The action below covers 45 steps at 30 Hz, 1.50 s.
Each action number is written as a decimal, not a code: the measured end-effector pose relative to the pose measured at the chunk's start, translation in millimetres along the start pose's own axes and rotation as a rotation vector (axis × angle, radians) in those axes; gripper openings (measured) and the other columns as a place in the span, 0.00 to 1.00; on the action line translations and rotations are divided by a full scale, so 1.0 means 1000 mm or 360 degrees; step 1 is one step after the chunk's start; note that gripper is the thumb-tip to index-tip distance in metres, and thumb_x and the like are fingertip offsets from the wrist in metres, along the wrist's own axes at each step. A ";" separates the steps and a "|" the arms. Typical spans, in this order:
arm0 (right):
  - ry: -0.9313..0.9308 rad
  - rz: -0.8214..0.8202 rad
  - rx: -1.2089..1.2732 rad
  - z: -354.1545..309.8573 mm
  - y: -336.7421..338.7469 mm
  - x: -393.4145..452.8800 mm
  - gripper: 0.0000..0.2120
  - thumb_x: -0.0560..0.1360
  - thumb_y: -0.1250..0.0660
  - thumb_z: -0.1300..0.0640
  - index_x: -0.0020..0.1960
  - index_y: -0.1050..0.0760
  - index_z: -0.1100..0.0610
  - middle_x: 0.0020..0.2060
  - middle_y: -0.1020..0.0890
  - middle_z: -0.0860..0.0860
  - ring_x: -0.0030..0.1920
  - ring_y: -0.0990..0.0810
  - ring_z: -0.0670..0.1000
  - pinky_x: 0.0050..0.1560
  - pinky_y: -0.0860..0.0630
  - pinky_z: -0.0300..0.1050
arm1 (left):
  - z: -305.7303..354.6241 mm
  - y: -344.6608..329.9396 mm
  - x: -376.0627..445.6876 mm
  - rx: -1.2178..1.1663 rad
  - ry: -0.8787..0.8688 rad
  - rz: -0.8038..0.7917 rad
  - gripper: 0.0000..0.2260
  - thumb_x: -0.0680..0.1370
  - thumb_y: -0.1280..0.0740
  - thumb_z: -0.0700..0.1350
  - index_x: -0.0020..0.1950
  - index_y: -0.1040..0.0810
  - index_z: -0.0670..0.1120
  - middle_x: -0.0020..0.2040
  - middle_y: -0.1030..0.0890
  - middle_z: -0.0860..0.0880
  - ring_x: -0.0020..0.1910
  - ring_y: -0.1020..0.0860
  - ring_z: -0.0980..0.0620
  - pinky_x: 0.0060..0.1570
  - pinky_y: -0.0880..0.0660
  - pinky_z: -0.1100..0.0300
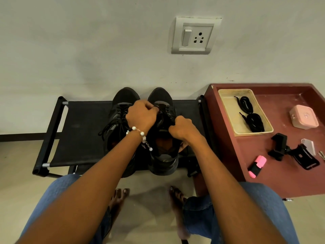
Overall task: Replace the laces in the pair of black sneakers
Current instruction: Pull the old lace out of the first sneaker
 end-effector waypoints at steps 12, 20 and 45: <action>-0.0007 0.0089 -0.0105 0.002 -0.007 0.001 0.07 0.78 0.38 0.55 0.49 0.33 0.58 0.49 0.27 0.58 0.46 0.24 0.59 0.39 0.29 0.47 | 0.032 0.010 -0.005 0.0842 -0.0694 -0.0440 0.10 0.72 0.32 0.51 0.53 0.17 0.55 0.55 0.21 0.54 0.62 0.29 0.46 0.62 0.37 0.41; -0.0004 0.0139 -0.0121 0.001 -0.009 0.000 0.08 0.79 0.37 0.53 0.49 0.33 0.58 0.55 0.23 0.61 0.54 0.23 0.62 0.45 0.28 0.50 | 0.029 -0.007 -0.023 0.1362 -0.0964 0.0001 0.07 0.77 0.35 0.46 0.49 0.17 0.49 0.49 0.20 0.51 0.61 0.27 0.45 0.62 0.38 0.42; -0.0065 0.0216 -0.0127 -0.002 -0.011 -0.001 0.11 0.79 0.37 0.54 0.54 0.29 0.61 0.55 0.24 0.60 0.54 0.23 0.62 0.44 0.30 0.50 | 0.027 -0.001 -0.013 0.1224 -0.0821 -0.0294 0.13 0.75 0.32 0.52 0.58 0.19 0.53 0.61 0.25 0.51 0.66 0.31 0.45 0.67 0.41 0.37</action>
Point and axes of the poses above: each hand's wrist, its own x-axis towards the middle knuckle, its own y-axis out of the back of the hand, z = x × y, the point moved 3 cm from there along x, towards the middle knuckle
